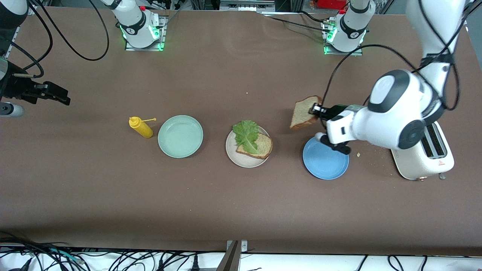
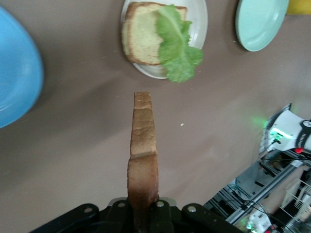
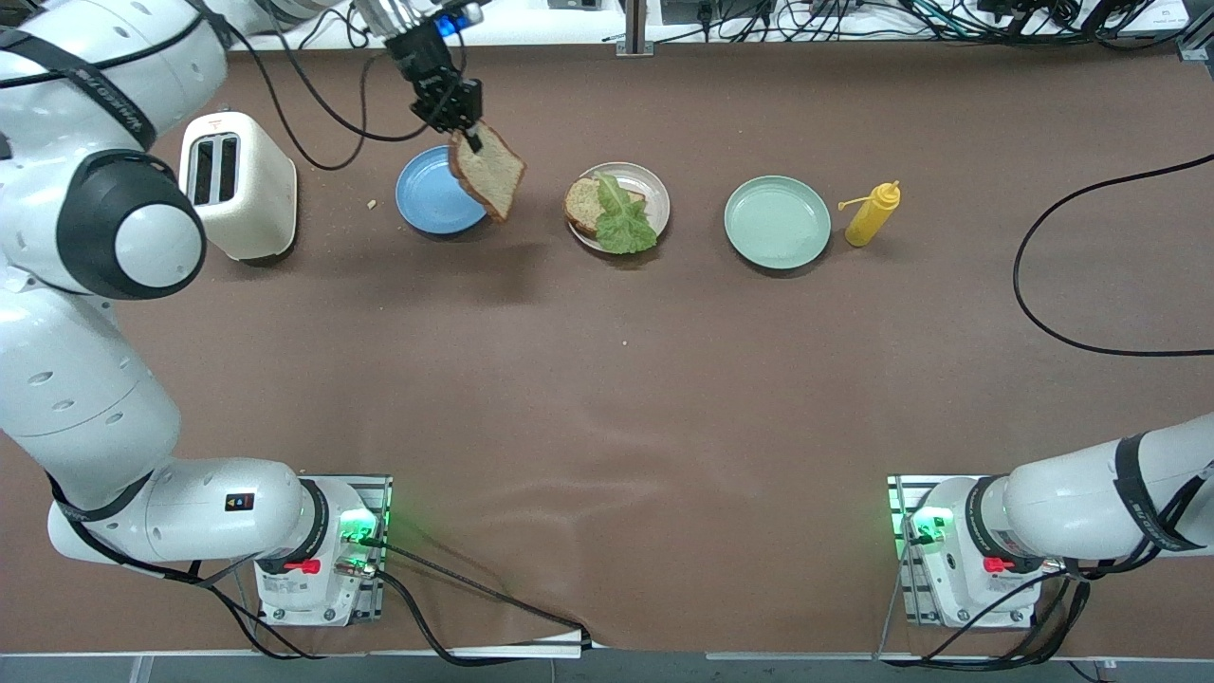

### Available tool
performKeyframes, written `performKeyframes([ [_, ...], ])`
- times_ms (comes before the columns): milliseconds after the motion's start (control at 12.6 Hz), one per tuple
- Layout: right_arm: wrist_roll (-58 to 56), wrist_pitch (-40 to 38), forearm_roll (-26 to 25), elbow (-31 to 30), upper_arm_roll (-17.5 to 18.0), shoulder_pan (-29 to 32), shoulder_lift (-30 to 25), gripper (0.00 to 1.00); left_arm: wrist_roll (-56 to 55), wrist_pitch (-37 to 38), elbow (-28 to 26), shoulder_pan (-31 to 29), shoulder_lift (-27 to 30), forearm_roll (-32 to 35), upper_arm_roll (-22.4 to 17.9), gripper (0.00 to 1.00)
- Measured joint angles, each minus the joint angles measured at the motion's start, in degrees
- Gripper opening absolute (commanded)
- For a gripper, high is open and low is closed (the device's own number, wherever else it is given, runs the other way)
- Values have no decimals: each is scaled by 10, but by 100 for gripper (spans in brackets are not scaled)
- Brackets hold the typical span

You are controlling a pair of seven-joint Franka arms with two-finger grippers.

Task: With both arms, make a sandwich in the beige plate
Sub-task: 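Lift the toast out and carry it over the beige plate, then lay the toast on the lettuce and open the left gripper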

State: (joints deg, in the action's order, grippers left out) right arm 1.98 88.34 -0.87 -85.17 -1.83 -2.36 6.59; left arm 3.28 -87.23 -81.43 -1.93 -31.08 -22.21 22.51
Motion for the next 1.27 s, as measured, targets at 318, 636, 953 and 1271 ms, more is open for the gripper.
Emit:
performKeyframes([
  [318,0,-6,0,0,-1,0,-2,100,0,-81,1,31,-59,-130,0,0],
  [636,0,-6,0,0,-1,0,-2,100,3,-145,1,46,-117,-247,-1,0],
  [953,0,-6,0,0,-1,0,-2,100,45,-201,1,60,-169,-263,-1,0],
  [1271,0,-6,0,0,0,0,-2,100,110,-227,2,60,-196,-264,-1,39],
])
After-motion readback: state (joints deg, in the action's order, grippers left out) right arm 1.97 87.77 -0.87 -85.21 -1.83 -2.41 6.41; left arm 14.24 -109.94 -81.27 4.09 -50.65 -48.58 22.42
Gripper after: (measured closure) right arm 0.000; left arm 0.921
